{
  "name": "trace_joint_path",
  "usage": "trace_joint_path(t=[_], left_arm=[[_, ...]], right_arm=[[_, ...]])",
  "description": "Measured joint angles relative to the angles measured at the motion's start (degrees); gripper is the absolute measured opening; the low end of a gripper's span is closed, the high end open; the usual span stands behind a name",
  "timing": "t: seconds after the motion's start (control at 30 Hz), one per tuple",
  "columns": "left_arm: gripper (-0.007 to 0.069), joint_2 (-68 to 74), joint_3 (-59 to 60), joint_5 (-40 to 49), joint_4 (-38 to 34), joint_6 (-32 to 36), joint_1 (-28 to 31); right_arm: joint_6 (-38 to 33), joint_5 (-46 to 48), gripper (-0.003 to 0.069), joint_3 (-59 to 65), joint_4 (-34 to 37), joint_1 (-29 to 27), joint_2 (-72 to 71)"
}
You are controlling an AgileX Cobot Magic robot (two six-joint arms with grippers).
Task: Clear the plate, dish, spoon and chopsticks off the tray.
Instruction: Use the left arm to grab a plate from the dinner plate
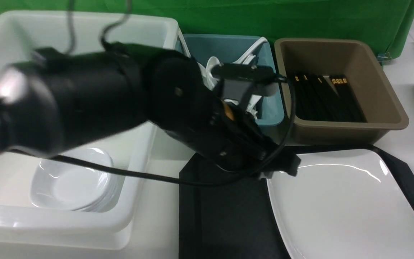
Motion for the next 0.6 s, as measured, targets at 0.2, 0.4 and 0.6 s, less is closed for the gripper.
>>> trace_joint_path(t=[0.2,0.4,0.6], left_arm=[[0.0332,11.0,-7.4,-2.1,0.3,-2.2,0.7],[0.0562,19.8,-12.4,-3.7,1.2,-2.6,1.6],[0.061,24.0,-12.9,-7.9,2.2,-3.0,1.8]], right_arm=[[0.0,0.2,0.0237,0.0,0.0,0.0,0.0],[0.0,0.2,0.0237,0.0,0.0,0.0,0.0],[0.1,0.2,0.0237,0.0,0.0,0.0,0.0]])
